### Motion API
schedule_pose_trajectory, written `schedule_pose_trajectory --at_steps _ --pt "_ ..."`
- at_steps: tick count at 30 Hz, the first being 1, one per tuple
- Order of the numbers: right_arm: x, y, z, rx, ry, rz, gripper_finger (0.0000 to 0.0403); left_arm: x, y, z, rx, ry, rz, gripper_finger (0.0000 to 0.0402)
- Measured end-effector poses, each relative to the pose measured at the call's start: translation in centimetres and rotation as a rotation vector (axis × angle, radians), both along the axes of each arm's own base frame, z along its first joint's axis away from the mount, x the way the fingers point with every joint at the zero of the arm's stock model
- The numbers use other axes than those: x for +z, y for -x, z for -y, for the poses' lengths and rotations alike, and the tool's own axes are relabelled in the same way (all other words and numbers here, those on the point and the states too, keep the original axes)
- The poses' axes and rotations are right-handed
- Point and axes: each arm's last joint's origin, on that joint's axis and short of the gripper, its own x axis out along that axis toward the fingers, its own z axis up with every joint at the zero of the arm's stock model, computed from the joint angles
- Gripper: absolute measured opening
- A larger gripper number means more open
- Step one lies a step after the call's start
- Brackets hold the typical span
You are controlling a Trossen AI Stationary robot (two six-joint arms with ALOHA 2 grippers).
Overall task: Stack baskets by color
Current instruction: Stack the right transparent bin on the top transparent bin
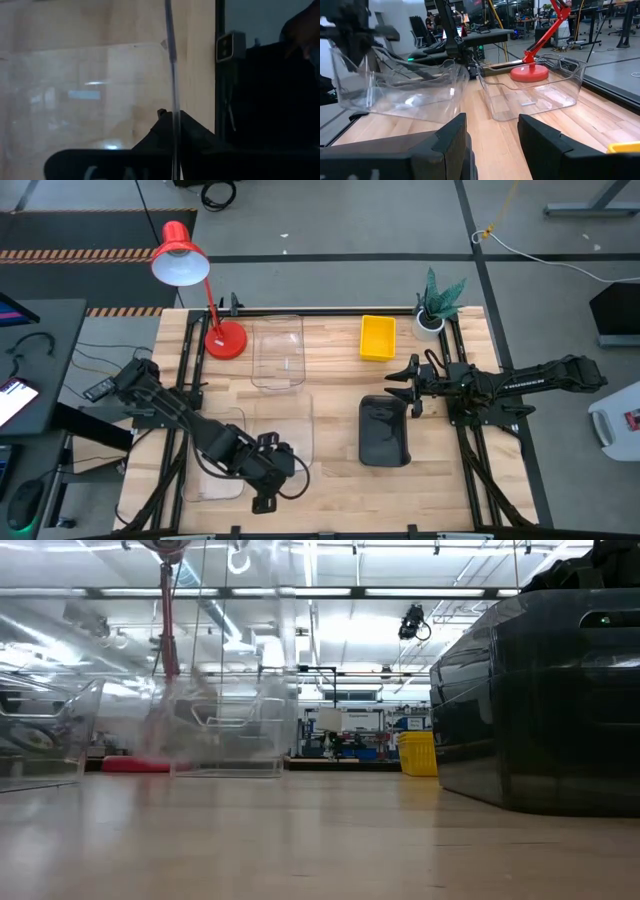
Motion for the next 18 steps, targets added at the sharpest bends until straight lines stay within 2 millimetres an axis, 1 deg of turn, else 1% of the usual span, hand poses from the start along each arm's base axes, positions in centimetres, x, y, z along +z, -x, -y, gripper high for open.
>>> schedule_pose_trajectory --at_steps 11,16,18 --pt "0.0 0.0 0.0 0.000 0.000 0.001 0.0183 4.9 0.8 -1.0 0.016 -0.157 0.050 0.0009" --pt "0.0 0.0 0.0 0.000 0.000 0.001 0.0183 6.3 1.0 -1.6 -0.018 -0.274 0.098 0.0009" --pt "0.0 0.0 0.0 0.000 0.000 0.001 0.0183 6.4 1.1 -2.1 -0.017 -0.326 0.085 0.0009"
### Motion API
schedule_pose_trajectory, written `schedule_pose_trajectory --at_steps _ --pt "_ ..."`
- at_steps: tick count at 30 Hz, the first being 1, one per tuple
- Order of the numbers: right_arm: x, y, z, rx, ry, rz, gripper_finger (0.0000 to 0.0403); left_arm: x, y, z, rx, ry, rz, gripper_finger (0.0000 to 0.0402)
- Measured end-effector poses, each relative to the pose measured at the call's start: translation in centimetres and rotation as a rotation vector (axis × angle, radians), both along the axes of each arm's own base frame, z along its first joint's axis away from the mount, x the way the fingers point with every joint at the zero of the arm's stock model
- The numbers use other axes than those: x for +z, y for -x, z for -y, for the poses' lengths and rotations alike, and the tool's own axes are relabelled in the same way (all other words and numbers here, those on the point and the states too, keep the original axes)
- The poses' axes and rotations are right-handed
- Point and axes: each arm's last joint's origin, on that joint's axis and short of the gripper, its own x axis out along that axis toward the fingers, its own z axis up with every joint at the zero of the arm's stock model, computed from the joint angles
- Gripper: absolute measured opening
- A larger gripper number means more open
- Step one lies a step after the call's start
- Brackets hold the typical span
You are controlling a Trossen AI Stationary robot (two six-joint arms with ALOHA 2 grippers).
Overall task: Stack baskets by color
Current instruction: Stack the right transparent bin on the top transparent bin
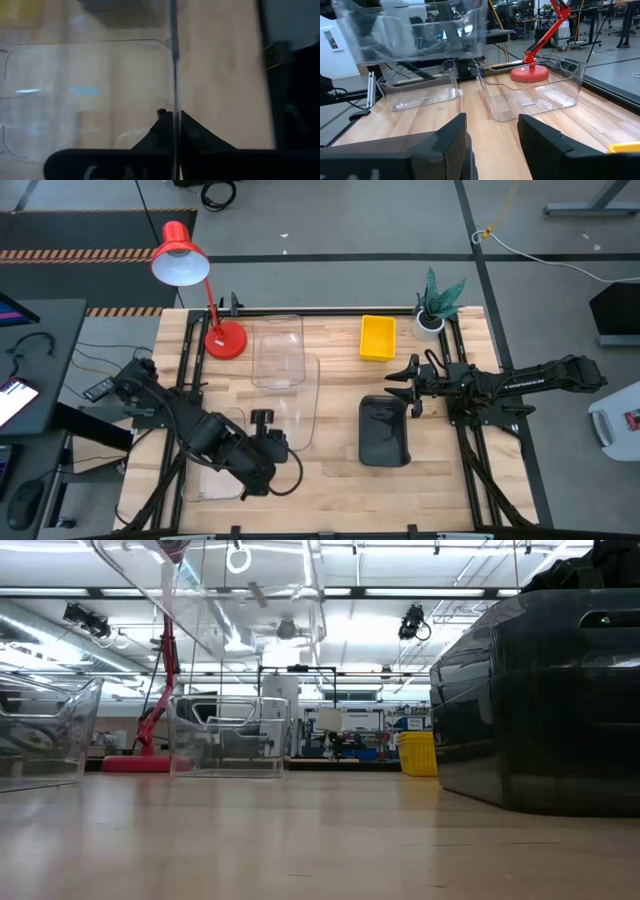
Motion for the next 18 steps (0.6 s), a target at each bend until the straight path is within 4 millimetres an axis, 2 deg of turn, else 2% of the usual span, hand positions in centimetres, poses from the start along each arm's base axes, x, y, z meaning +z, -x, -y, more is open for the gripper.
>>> schedule_pose_trajectory --at_steps 5,10,18 --pt "0.0 0.0 0.0 0.000 0.000 0.000 0.0183 -0.5 0.2 -2.1 0.049 -0.088 -0.117 0.0009" --pt "0.0 0.0 0.0 0.000 0.000 0.000 0.0183 -1.1 -0.6 -3.9 0.008 -0.164 -0.167 0.0009" --pt "0.0 0.0 0.0 0.000 0.000 0.000 0.0183 -4.1 -0.8 -8.4 -0.006 -0.239 -0.318 0.0009"
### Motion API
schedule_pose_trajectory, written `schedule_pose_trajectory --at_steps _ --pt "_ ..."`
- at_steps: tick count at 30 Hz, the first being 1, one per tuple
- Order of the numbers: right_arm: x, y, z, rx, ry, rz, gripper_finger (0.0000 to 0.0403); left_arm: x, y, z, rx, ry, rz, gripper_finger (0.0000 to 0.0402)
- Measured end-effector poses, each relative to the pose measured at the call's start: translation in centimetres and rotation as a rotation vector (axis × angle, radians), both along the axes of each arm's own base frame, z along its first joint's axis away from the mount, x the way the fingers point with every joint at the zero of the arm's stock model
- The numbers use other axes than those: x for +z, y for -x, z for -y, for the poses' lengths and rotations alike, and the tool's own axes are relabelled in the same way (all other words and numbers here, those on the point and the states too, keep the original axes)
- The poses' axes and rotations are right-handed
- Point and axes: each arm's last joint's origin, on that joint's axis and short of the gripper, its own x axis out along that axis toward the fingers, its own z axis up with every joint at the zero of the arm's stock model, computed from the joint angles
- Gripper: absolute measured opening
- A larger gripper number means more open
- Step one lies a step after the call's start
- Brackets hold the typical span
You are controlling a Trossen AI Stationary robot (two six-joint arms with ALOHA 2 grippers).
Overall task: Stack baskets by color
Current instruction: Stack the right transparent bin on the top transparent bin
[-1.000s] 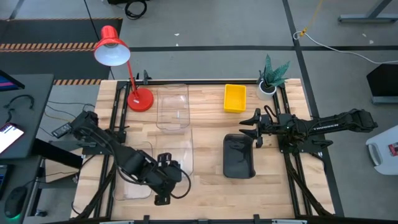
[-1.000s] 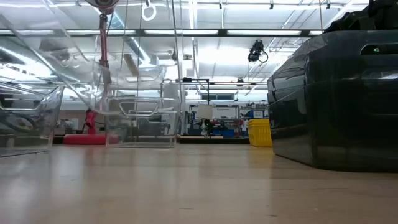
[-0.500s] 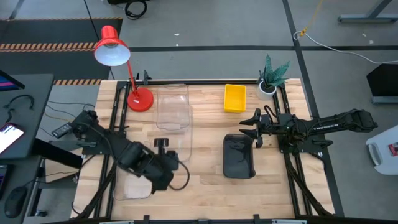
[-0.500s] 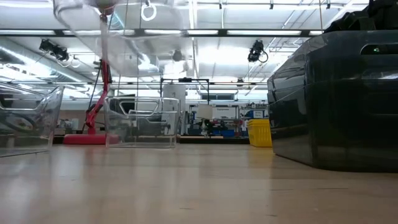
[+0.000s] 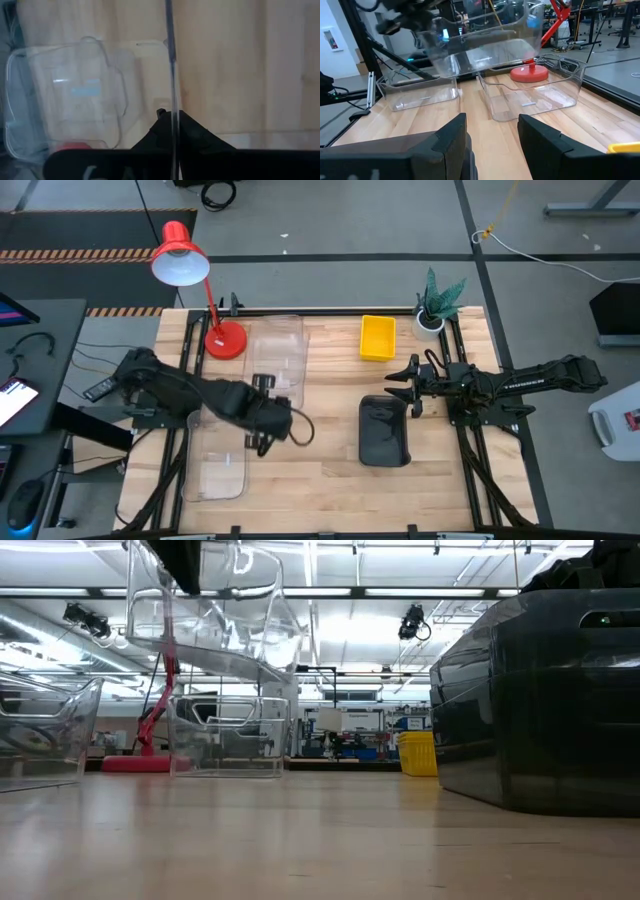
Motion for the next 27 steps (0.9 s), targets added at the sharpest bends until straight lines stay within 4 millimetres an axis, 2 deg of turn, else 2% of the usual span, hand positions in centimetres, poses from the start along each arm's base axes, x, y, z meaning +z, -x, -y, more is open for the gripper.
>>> schedule_pose_trajectory --at_steps 9,15,21,27 --pt "0.0 0.0 0.0 0.001 0.000 0.000 0.0183 -0.4 0.9 -6.1 0.033 0.044 0.083 0.0009" --pt "0.0 0.0 0.0 0.001 0.000 0.000 0.0183 -2.2 0.7 -9.3 0.055 0.062 0.093 0.0009" --pt "0.0 0.0 0.0 0.000 0.000 0.000 0.0183 -3.7 0.4 -11.5 0.072 0.071 0.098 0.0009" --pt "0.0 0.0 0.0 0.000 0.000 0.000 0.0183 -3.7 0.3 -13.0 0.118 0.101 0.117 0.0009"
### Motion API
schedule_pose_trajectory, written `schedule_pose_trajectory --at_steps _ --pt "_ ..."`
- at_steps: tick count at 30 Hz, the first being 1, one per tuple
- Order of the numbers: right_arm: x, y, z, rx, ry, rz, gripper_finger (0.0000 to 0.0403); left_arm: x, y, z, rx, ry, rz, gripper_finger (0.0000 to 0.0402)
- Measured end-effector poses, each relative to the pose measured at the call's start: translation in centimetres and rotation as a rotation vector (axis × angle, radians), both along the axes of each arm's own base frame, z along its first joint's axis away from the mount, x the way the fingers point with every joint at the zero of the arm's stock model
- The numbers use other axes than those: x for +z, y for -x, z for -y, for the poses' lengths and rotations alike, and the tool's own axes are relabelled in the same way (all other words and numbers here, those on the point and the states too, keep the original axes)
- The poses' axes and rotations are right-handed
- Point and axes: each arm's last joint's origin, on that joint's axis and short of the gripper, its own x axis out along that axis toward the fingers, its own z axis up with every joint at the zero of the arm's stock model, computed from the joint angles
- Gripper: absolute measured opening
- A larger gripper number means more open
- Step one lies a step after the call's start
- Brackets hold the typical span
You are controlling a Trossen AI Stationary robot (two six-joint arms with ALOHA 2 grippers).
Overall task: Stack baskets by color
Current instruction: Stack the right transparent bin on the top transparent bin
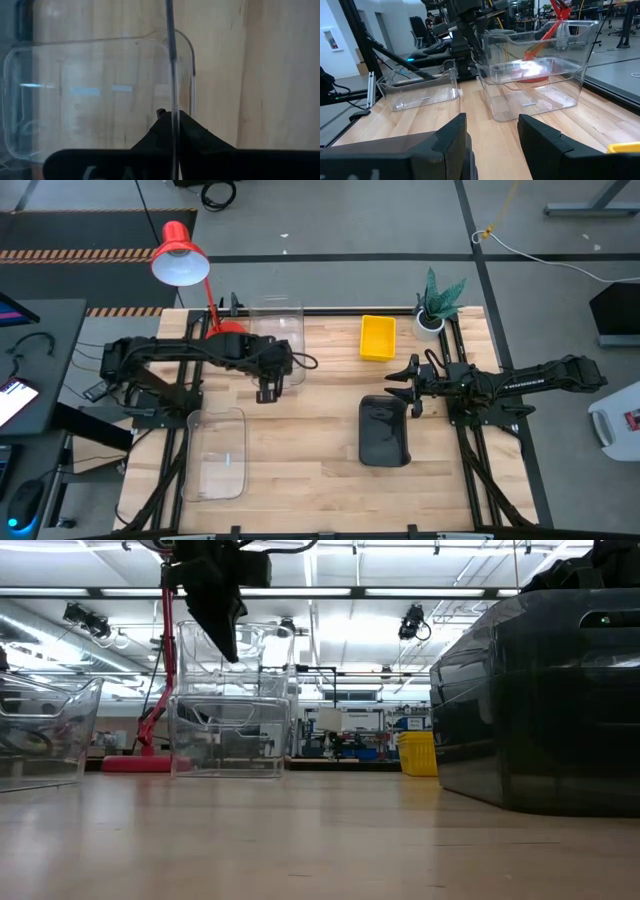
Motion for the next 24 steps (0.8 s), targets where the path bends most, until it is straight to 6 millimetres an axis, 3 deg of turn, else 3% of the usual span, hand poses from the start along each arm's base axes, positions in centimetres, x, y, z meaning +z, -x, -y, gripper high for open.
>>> schedule_pose_trajectory --at_steps 18,24 --pt "-0.01 0.00 0.00 0.000 0.000 0.000 0.0183 -0.01 -0.03 -0.24 0.060 0.117 0.031 0.0016" --pt "-0.01 0.00 0.00 0.000 0.000 0.000 0.0183 0.00 -0.07 -0.05 0.084 0.098 0.035 0.0076"
